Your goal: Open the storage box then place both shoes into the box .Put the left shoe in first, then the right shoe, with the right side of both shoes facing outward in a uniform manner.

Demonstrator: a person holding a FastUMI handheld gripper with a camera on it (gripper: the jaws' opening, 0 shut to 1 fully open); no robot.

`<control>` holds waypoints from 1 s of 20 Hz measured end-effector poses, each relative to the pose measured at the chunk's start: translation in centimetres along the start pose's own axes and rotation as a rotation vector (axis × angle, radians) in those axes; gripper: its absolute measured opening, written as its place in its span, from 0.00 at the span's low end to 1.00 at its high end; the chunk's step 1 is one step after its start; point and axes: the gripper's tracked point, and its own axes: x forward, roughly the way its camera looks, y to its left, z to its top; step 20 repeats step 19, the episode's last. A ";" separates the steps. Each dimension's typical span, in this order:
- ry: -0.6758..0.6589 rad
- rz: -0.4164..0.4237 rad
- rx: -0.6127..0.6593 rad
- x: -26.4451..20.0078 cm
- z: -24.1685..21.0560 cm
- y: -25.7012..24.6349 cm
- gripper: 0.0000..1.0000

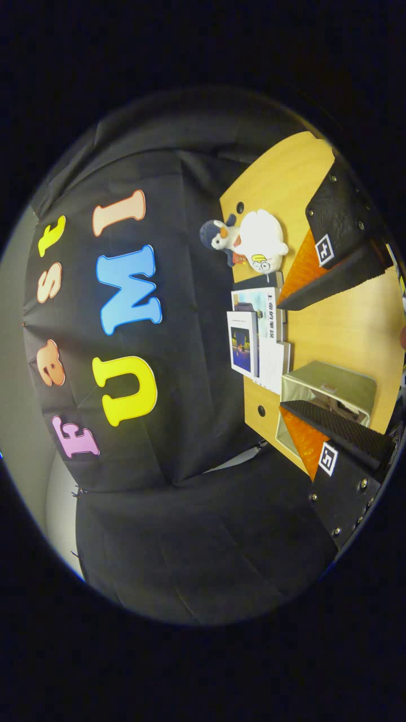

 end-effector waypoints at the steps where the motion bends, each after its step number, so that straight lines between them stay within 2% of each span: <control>1: -0.018 -0.002 -0.008 -0.6 0.5 -0.8 0.97; 10: -0.161 -0.060 -0.053 -4.7 2.7 -7.6 0.97; 20: -0.231 -0.095 -0.065 -6.0 3.9 -10.5 0.97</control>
